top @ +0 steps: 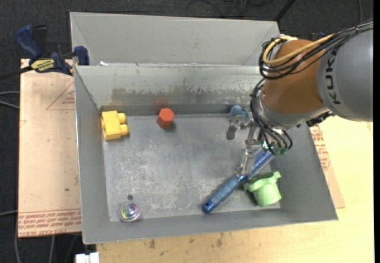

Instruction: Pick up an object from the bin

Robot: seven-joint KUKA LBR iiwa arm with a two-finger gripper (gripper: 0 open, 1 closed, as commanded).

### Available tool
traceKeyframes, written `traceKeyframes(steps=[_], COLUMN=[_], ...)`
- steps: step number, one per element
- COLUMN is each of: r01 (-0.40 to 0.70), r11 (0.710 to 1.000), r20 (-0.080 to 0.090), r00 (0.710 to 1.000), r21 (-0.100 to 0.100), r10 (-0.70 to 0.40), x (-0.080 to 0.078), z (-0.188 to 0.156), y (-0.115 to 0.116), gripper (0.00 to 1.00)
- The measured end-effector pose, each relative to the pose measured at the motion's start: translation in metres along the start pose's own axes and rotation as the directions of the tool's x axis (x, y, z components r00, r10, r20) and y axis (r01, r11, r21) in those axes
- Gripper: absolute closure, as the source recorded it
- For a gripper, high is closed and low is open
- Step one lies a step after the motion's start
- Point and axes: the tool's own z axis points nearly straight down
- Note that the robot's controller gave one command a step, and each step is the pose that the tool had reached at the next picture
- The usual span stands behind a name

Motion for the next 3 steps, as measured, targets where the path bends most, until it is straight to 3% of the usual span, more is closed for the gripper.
traceKeyframes(steps=[1,2,3], r01=[0.144,0.149,0.102], r11=[0.990,0.989,0.995], r20=[0.000,0.007,0.016], r00=[0.990,0.989,0.995], r21=[0.000,0.001,0.004], r10=[-0.144,-0.149,-0.102], x=[0.045,0.042,0.052], z=[0.072,0.069,-0.081], y=[-0.052,-0.049,-0.049], gripper=[0.00,1.00,1.00])
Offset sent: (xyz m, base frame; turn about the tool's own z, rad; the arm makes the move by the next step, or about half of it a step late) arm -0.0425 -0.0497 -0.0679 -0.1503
